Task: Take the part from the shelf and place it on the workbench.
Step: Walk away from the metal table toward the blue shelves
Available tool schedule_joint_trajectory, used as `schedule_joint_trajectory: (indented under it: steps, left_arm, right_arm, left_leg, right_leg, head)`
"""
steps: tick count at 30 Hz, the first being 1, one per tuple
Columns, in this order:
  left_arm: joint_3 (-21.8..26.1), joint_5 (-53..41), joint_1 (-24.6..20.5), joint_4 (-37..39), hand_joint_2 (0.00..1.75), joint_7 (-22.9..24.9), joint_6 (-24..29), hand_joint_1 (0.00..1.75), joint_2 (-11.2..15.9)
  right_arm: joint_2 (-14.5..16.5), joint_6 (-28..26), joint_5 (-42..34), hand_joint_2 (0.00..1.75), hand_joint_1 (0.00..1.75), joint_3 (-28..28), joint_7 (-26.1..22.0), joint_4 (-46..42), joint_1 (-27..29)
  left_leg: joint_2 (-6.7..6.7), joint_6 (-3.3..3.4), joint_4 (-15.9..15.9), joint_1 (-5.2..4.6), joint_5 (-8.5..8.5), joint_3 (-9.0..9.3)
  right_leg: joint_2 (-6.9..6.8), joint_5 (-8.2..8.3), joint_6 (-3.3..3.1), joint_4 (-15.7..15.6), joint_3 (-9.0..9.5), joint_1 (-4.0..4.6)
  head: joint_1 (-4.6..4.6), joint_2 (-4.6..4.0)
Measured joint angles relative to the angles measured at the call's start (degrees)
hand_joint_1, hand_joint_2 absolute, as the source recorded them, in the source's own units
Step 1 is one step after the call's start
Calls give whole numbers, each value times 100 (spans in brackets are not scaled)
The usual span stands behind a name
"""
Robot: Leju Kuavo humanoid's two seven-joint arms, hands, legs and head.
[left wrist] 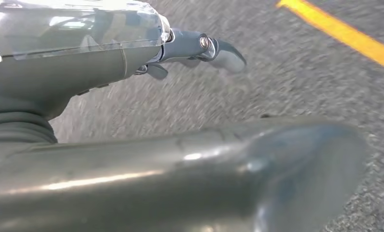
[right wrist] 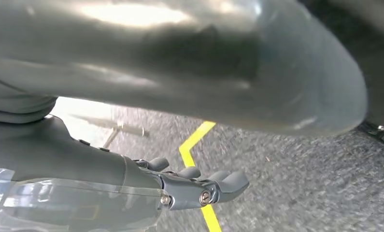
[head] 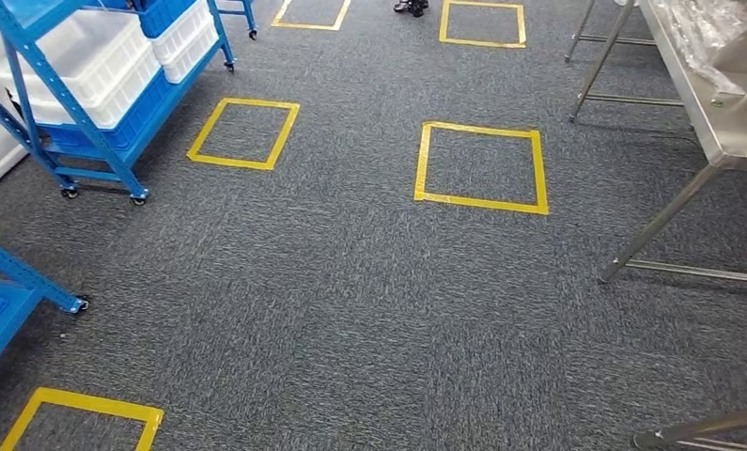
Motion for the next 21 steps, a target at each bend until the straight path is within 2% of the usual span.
schedule_joint_trajectory:
  steps: [1,2,3,4,5,6,8,9,10,12,13,15,16,17,18,19,20,21]
  left_arm:
    - [0,4,-11,0,0,-3,2,0,-6]
    - [0,7,-19,0,0,-7,2,0,-13]
    - [0,7,-19,0,0,-10,1,0,-17]
    - [1,7,-12,0,0,-14,-2,0,-20]
    - [1,6,-2,0,0,-16,-10,0,-21]
    - [2,5,5,0,0,-18,-25,0,-20]
    - [0,0,1,0,0,-26,-68,0,-20]
    - [-1,-2,-5,0,0,-31,-92,0,-20]
    - [-2,-4,-5,0,0,-37,-114,0,-20]
    - [-3,-7,18,0,0,-48,-154,0,-19]
    - [-3,-8,30,0,0,-55,-175,0,-20]
    - [-5,-12,29,0,0,-77,-224,0,-20]
    - [-8,-16,24,0,0,-93,-250,0,-20]
    - [-11,-21,20,0,0,-110,-279,0,-18]
    - [-15,-29,21,0,0,-129,-307,0,-17]
    - [-21,-42,24,0,0,-147,-342,0,-17]
    - [-27,-55,27,0,0,-163,-380,0,-16]
    - [-38,-71,29,0,0,-178,-424,0,-16]
  right_arm:
    - [0,8,8,0,0,8,0,1,6]
    - [-1,16,16,0,0,12,1,1,10]
    - [-2,24,26,0,0,15,2,1,11]
    - [-3,31,34,0,0,16,3,0,7]
    - [-4,35,39,0,0,19,3,-1,0]
    - [-4,38,42,0,0,21,4,-1,-8]
    - [-4,41,42,0,0,23,5,-1,-16]
    - [-4,41,40,0,0,23,6,-1,-16]
    - [-5,41,34,0,0,22,7,-1,-22]
    - [-6,41,11,0,0,21,8,-1,-47]
    - [-9,41,-4,0,0,21,8,-1,-60]
    - [-18,42,-33,0,0,21,8,-1,-53]
    - [-24,43,-48,0,0,20,3,-1,-41]
    - [-28,43,-65,0,0,19,-4,-1,-29]
    - [-33,43,-82,0,0,16,-12,-1,-23]
    - [-43,43,-103,0,0,14,-20,-1,-22]
    - [-53,42,-125,0,0,10,-23,-1,-22]
    - [-68,41,-145,0,0,7,-26,-1,-15]
  left_leg:
    - [145,-20,367,4,-202,-172]
    - [204,-42,756,18,-383,-354]
    - [226,-60,1041,33,-484,-481]
    - [241,-74,1135,44,-477,-512]
    - [268,-81,991,52,-365,-421]
    - [329,-80,641,54,-182,-219]
    - [570,-44,-170,30,104,229]
    - [649,-15,-406,11,164,354]
    - [678,16,-501,-9,168,391]
    - [549,81,-521,-22,190,377]
    - [489,115,-545,-15,207,384]
    - [369,185,-587,8,251,402]
    - [312,205,-594,9,263,393]
    - [247,219,-592,6,270,384]
    - [177,224,-590,-2,273,380]
    - [99,225,-586,-9,274,381]
    - [17,223,-578,-13,273,385]
    - [-71,218,-566,-14,269,391]
  right_leg:
    - [-90,-5,-20,-4,1,13]
    - [-186,-11,-29,-3,-1,26]
    - [-276,-16,-32,-2,-3,35]
    - [-360,-22,-30,0,-3,40]
    - [-440,-28,-23,3,2,42]
    - [-517,-38,-9,4,15,41]
    - [-654,-69,38,14,49,59]
    - [-713,-83,66,20,62,72]
    - [-766,-94,93,24,73,84]
    - [-865,-110,150,20,97,84]
    - [-820,-148,185,52,102,69]
    - [-528,-410,238,427,-41,38]
    - [-339,-611,250,793,-206,23]
    - [-224,-798,253,1201,-401,19]
    - [-176,-901,256,1523,-561,16]
    - [-155,-886,255,1666,-641,14]
    - [-140,-759,250,1593,-620,12]
    - [-100,-539,240,1302,-501,6]
  head:
    - [-2,0]
    - [-2,0]
    - [-2,0]
    - [-2,0]
    - [-2,0]
    - [-2,0]
    - [-2,0]
    - [-1,0]
    - [-1,0]
    - [-1,0]
    - [0,0]
    - [2,0]
    - [3,0]
    - [3,0]
    - [3,0]
    - [3,0]
    - [3,0]
    - [3,0]
